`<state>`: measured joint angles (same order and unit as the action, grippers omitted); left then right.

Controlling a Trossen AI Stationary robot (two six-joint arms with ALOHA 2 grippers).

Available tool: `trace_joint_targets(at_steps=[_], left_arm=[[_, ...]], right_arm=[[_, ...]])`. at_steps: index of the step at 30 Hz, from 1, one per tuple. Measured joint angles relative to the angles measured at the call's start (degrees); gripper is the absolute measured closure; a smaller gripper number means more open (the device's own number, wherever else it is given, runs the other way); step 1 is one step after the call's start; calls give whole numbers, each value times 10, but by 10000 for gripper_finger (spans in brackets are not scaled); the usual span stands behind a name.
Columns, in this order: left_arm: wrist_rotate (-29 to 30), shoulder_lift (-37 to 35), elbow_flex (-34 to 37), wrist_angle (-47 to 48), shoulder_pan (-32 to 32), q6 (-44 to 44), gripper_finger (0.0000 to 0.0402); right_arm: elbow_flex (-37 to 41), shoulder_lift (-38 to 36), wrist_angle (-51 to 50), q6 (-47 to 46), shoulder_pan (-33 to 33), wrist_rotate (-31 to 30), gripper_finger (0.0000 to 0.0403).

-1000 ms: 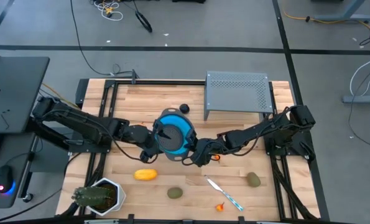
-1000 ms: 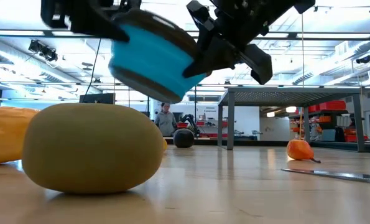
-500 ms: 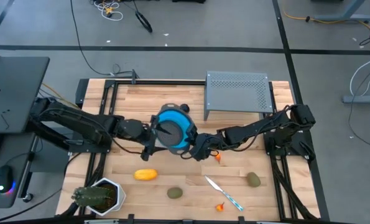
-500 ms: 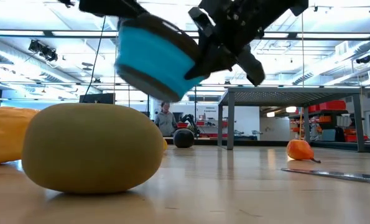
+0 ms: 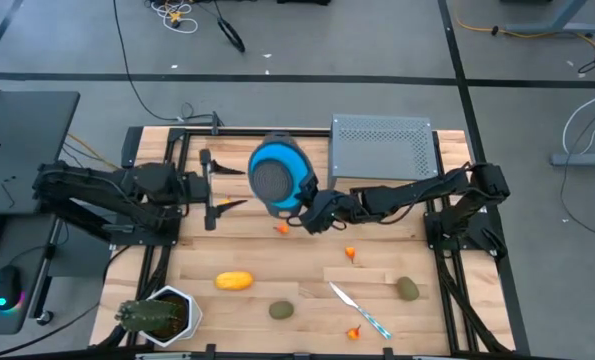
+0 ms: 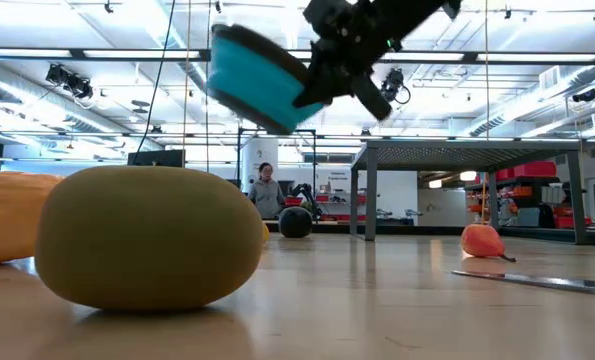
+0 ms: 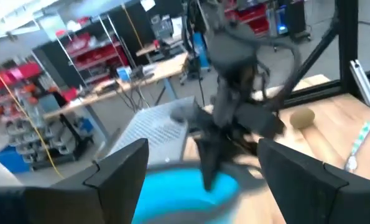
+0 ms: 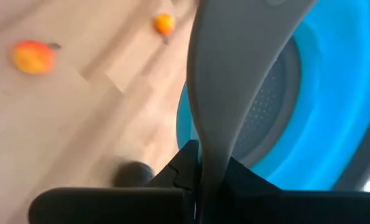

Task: Pick & Place Fruit
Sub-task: Put the blue strainer bowl on the shelf

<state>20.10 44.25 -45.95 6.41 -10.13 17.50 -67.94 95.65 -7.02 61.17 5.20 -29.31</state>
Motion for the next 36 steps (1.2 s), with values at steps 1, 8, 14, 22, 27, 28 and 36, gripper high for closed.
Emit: trace_joint_targets(at_steps=[1, 8, 14, 22, 27, 28, 36], left_arm=[[1, -1, 0, 16, 0, -8, 93], [0, 25, 28, 43, 0, -41, 93], [54, 45, 52, 29, 0, -49, 93], [98, 46, 83, 16, 1, -57, 93], [99, 46, 103, 3, 1, -67, 93], [99, 46, 110, -7, 1, -67, 93], [129, 46, 126, -2, 1, -67, 93]], right_arm=[[-12, -3, -12, -4, -1, -8, 380], [-100, -36, -193, -185, -22, -4, 380], [-169, -67, -381, -327, -47, 33, 380], [-218, -86, -593, -436, -84, 34, 380], [-222, -87, -692, -513, -108, 24, 380], [-222, -87, -712, -530, -112, 19, 380], [-222, -89, -829, -653, -132, 10, 380]])
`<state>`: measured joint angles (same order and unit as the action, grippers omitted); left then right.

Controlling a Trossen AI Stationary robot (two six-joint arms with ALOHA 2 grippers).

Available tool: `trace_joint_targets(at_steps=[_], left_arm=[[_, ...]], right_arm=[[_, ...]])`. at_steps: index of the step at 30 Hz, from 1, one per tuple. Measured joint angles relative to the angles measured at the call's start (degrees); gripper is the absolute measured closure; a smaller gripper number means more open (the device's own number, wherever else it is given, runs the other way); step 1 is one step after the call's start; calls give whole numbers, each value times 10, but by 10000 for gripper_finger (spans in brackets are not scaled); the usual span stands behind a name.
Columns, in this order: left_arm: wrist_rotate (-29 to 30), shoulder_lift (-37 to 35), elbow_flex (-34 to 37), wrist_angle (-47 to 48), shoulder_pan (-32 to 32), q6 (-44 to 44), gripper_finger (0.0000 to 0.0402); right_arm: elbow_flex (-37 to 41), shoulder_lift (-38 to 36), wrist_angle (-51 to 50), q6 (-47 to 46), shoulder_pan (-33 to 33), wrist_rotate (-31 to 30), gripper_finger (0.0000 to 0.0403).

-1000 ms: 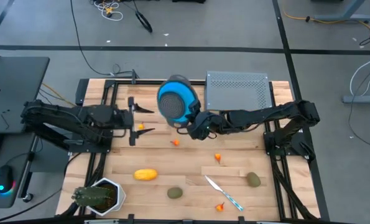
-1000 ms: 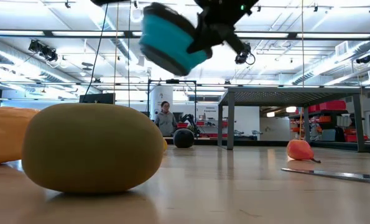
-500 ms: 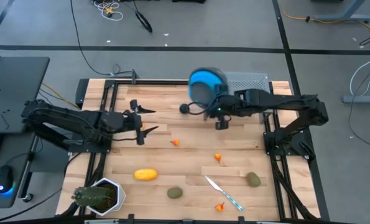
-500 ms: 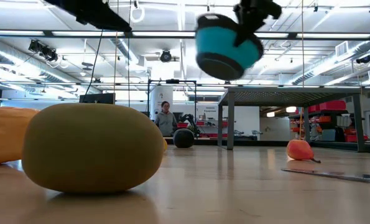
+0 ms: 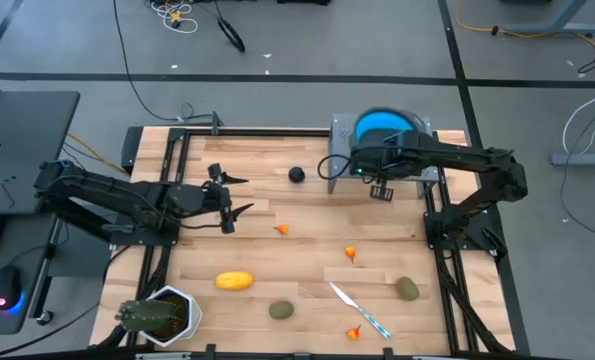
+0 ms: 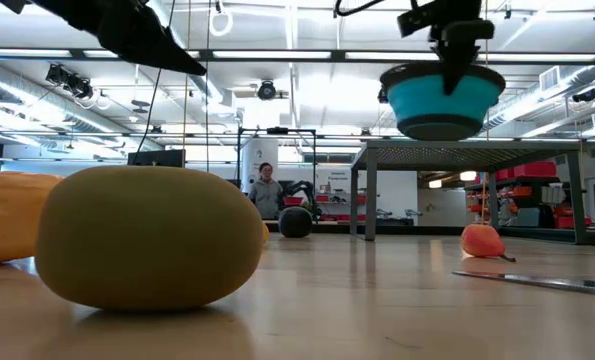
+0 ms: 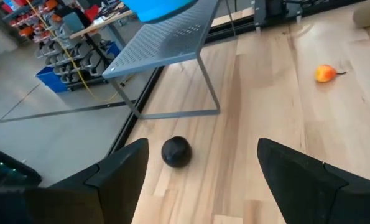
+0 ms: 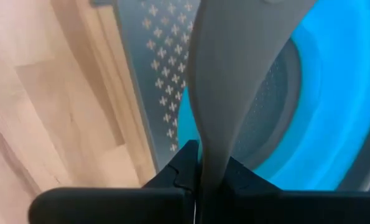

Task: Pick & Place Fruit
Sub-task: Put the blue strainer bowl on the shelf

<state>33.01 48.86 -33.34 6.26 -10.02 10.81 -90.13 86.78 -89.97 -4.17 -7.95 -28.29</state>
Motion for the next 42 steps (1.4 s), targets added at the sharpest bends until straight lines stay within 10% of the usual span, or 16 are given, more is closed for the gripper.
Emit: trace_joint_targets(at_steps=[42], left_arm=[[-22, 0, -1, 40, 0, -59, 93]], right_arm=[[1, -50, 0, -64, -206, 106, 380]])
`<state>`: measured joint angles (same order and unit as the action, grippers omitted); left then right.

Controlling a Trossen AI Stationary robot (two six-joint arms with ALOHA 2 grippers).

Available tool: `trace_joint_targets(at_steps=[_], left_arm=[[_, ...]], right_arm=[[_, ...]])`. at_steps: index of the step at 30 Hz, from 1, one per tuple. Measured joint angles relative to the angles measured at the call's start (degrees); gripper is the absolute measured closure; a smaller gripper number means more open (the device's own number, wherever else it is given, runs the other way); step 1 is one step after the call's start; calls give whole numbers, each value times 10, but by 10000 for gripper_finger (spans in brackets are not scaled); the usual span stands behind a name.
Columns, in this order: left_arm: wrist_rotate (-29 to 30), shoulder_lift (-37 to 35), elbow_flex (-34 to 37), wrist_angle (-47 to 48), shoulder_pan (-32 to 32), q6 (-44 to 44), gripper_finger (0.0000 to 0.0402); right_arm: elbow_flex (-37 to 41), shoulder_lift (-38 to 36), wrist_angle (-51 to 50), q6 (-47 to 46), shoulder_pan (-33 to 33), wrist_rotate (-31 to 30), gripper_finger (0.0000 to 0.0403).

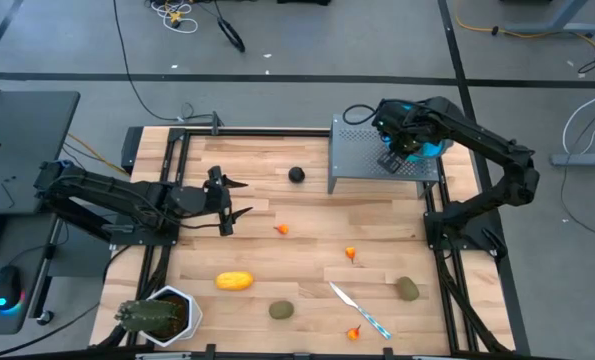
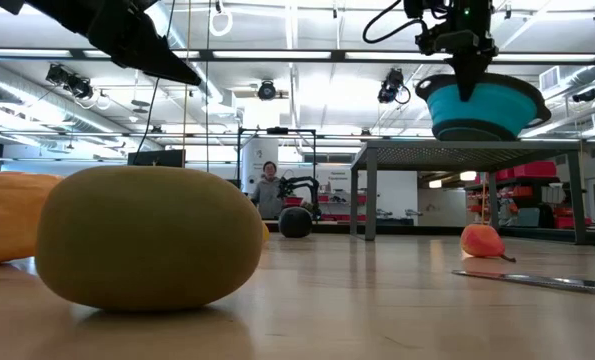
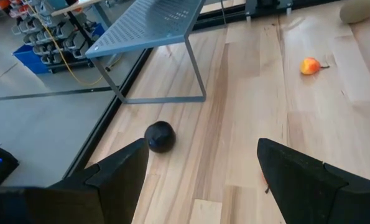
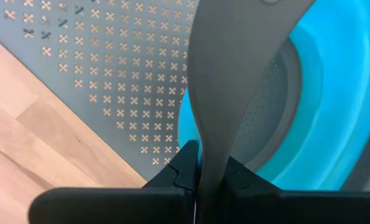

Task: Pick & Place Fruit
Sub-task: Put the blue strainer bowl on the shelf

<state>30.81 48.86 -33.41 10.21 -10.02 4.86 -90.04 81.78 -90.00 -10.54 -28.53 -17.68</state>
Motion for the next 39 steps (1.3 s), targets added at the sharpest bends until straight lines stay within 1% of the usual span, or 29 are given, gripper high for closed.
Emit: trace_joint_targets(at_steps=[9, 14, 20, 24, 28, 33, 39], left_arm=[[0, 0, 0, -1, 0, 0, 93], [0, 0, 0, -1, 0, -6, 93], [0, 0, 0, 4, 0, -13, 93], [0, 0, 0, 10, 0, -15, 93], [0, 0, 0, 7, 0, -12, 93], [0, 0, 0, 7, 0, -14, 93], [0, 0, 0, 10, 0, -20, 93]], right_arm=[[0, 0, 0, 28, 0, 0, 380], [0, 0, 0, 32, 0, 12, 380], [0, 0, 0, 35, 0, 13, 380], [0, 0, 0, 39, 4, 3, 380], [0, 0, 9, 62, 22, -1, 380], [1, 0, 1, 59, 31, -38, 380], [11, 9, 1, 54, 30, -33, 380]])
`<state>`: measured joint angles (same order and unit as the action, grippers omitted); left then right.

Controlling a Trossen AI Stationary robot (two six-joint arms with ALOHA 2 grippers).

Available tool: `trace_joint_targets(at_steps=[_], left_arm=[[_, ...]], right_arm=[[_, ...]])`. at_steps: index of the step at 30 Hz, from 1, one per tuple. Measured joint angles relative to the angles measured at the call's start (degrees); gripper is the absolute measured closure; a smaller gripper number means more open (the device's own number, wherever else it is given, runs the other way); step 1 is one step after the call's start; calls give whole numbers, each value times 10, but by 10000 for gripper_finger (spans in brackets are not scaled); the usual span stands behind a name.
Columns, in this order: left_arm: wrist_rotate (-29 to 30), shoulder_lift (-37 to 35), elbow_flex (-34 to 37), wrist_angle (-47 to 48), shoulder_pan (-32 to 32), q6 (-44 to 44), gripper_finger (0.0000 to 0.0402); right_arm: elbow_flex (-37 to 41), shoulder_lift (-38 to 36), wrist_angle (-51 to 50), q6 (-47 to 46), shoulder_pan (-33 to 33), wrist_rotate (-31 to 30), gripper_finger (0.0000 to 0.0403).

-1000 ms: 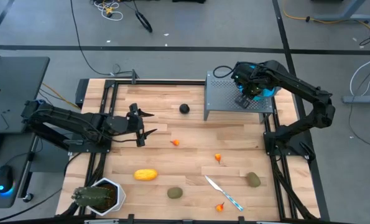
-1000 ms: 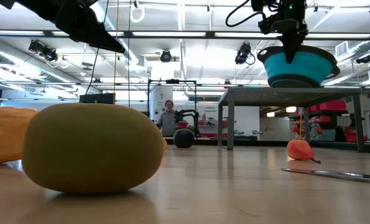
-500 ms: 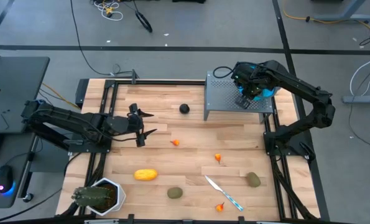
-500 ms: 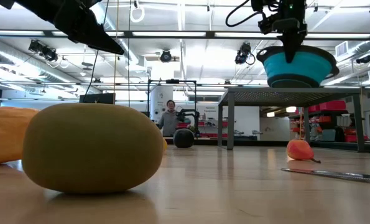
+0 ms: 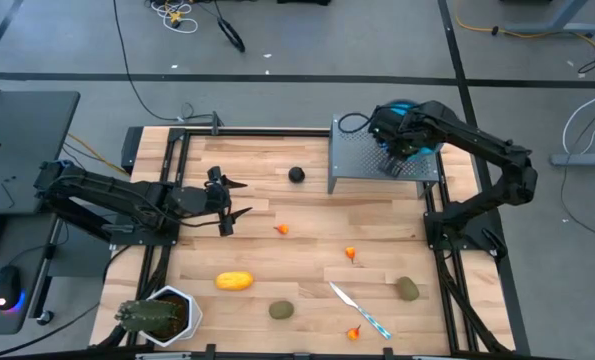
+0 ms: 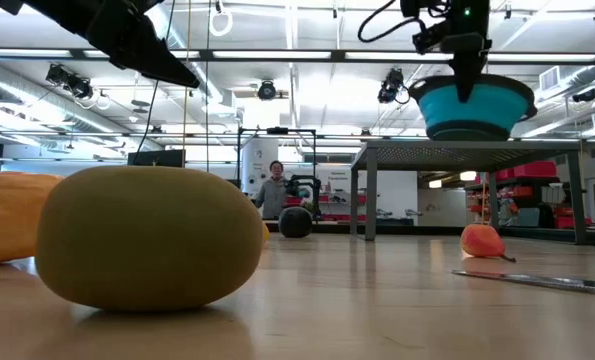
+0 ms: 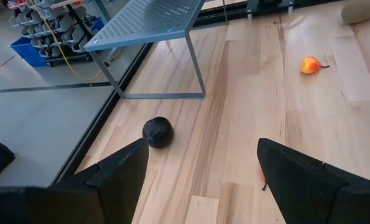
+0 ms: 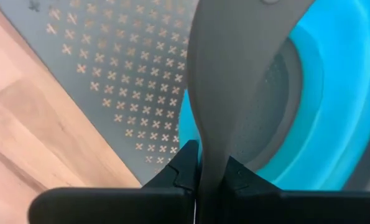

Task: Pick & Place Fruit
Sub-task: Put the blue strainer bowl on the shelf

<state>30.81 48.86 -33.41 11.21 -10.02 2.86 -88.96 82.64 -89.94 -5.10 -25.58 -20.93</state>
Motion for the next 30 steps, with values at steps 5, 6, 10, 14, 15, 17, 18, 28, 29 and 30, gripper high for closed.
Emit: trace_joint_targets(at_steps=[5, 6, 10, 14, 15, 17, 18, 28, 29, 30], left_arm=[[0, 0, 0, 8, 0, -2, 93], [0, 0, 0, 9, 0, -3, 93], [0, 0, 0, 10, 0, 0, 93], [0, 0, 0, 10, 0, 1, 93], [0, 0, 0, 10, 0, 1, 93], [0, 0, 0, 10, 0, 0, 93], [0, 0, 0, 10, 0, 0, 93], [0, 0, 0, 10, 0, -5, 93], [0, 0, 0, 10, 0, -5, 93], [0, 0, 0, 10, 0, -5, 93]], right_arm=[[43, 3, -1, 1, -2, 0, 380], [48, 3, 0, 1, -2, 0, 380], [57, 3, -1, 0, -2, 1, 380], [57, 3, -1, 0, -2, 0, 380], [57, 3, -1, 0, -2, 0, 380], [57, 3, -1, 0, -2, 0, 380], [57, 3, -1, 0, -2, 0, 380], [57, 3, -1, -20, -3, 8, 334], [57, 3, -1, -20, -3, 11, 324], [57, 3, -1, -20, -3, 14, 313]])
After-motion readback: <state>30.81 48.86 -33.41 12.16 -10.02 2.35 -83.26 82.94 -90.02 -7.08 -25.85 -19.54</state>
